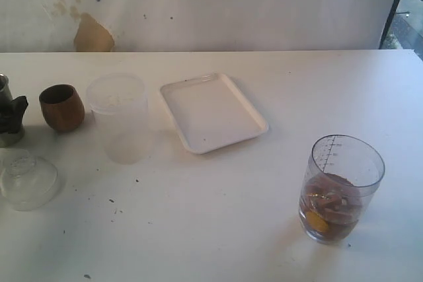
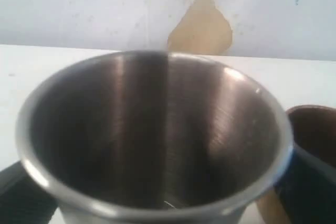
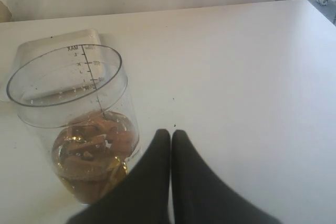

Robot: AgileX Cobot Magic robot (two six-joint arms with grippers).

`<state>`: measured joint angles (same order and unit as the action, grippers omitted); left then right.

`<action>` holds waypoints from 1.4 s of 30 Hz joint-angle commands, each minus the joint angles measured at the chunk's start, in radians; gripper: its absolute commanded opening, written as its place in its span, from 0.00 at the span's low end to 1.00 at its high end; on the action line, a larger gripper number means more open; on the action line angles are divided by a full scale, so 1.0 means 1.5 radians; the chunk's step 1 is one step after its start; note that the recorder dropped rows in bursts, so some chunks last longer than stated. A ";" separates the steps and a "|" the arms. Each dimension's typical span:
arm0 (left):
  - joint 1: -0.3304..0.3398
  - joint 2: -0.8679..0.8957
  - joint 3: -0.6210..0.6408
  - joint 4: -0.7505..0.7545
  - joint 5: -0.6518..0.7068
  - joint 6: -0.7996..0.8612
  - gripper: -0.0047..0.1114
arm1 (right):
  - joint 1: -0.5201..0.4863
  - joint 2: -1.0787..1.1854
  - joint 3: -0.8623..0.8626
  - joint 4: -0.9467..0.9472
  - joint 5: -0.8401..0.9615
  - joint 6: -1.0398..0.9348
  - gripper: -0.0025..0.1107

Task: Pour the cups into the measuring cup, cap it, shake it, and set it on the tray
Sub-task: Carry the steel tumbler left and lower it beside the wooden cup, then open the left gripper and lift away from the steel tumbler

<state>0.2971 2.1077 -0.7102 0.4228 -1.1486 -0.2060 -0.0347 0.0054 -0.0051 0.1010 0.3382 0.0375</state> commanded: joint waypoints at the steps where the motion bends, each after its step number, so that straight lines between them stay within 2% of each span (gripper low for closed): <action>1: 0.000 -0.048 0.038 -0.006 -0.006 0.002 0.94 | 0.003 -0.004 0.003 -0.001 -0.001 0.001 0.02; 10: 0.000 -0.154 0.127 -0.017 -0.004 -0.017 0.94 | 0.003 -0.004 0.003 -0.001 -0.001 0.001 0.02; 14: 0.000 -0.197 0.140 0.115 0.013 -0.063 0.94 | 0.003 -0.004 0.003 -0.001 -0.001 0.001 0.02; 17: 0.000 -0.238 0.147 0.173 0.055 -0.132 0.94 | 0.003 -0.004 0.003 -0.001 -0.001 0.001 0.02; 20: 0.000 -0.286 0.163 0.171 0.124 -0.182 0.94 | 0.003 -0.004 0.003 -0.001 -0.001 0.001 0.02; 25: 0.000 -0.338 0.174 0.128 0.210 -0.145 0.94 | 0.003 -0.004 0.003 -0.001 -0.001 0.001 0.02; 35: 0.000 -0.343 0.186 0.137 0.221 -0.216 0.94 | 0.003 -0.004 0.003 -0.001 -0.001 0.001 0.02; 39: 0.000 -0.367 0.230 0.065 0.218 -0.164 0.94 | 0.003 -0.004 0.003 -0.001 -0.001 0.001 0.02; 42: 0.000 -0.397 0.268 0.053 0.218 -0.118 0.94 | 0.003 -0.004 0.003 -0.001 -0.001 0.001 0.02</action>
<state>0.2991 1.5567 -0.3536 0.5451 -0.8168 -0.4390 -0.0347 0.0054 -0.0051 0.1010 0.3382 0.0393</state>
